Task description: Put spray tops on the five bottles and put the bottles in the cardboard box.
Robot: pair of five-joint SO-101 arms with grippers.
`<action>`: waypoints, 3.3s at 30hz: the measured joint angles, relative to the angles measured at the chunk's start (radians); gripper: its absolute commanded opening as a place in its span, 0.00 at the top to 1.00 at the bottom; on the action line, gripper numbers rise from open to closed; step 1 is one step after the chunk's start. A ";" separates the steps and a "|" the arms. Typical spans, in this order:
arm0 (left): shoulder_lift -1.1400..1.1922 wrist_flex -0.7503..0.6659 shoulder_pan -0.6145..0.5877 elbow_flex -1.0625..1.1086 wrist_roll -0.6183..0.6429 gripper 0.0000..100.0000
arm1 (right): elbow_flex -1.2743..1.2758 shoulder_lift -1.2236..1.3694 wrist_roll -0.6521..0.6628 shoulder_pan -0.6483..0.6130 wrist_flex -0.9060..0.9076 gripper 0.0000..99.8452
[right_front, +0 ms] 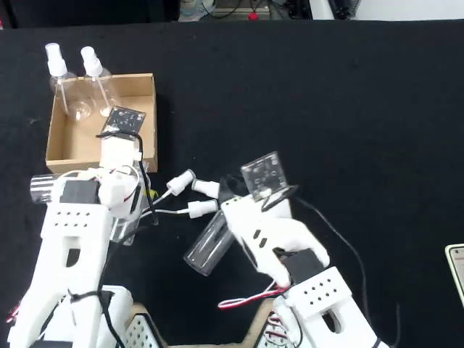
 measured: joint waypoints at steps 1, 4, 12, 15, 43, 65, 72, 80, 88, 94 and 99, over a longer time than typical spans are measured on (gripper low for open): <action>-0.005 -0.015 0.000 0.012 0.020 0.86 | 0.000 0.000 0.008 -0.014 0.000 0.95; -0.008 -0.071 0.000 0.048 0.072 0.86 | 0.000 0.000 0.015 -0.025 0.000 0.95; -0.014 -0.130 0.000 0.117 0.153 0.86 | -0.017 0.003 0.015 -0.077 0.086 0.94; -0.014 -0.130 0.000 0.118 0.176 0.86 | -0.054 0.054 0.015 -0.097 0.100 0.85; -0.014 -0.213 -0.140 0.180 0.250 0.86 | -0.692 1.158 0.328 -0.101 0.103 0.81; -0.014 -0.213 -0.140 0.180 0.250 0.86 | -0.845 1.320 0.506 -0.023 0.204 0.99; -0.014 -0.213 -0.140 0.180 0.250 0.86 | -0.844 1.036 0.427 0.127 0.361 0.99; -0.014 -0.213 -0.140 0.180 0.250 0.86 | -0.844 0.783 0.242 0.419 0.451 0.99; -0.014 -0.172 -0.140 0.180 0.250 0.86 | -0.844 0.588 0.003 0.488 0.503 0.99; -0.014 -0.066 -0.063 0.153 0.250 0.86 | -0.970 0.394 -0.109 0.410 0.611 0.99; -0.014 -0.061 -0.028 0.153 0.250 0.86 | -1.040 0.298 -0.206 0.324 0.611 0.99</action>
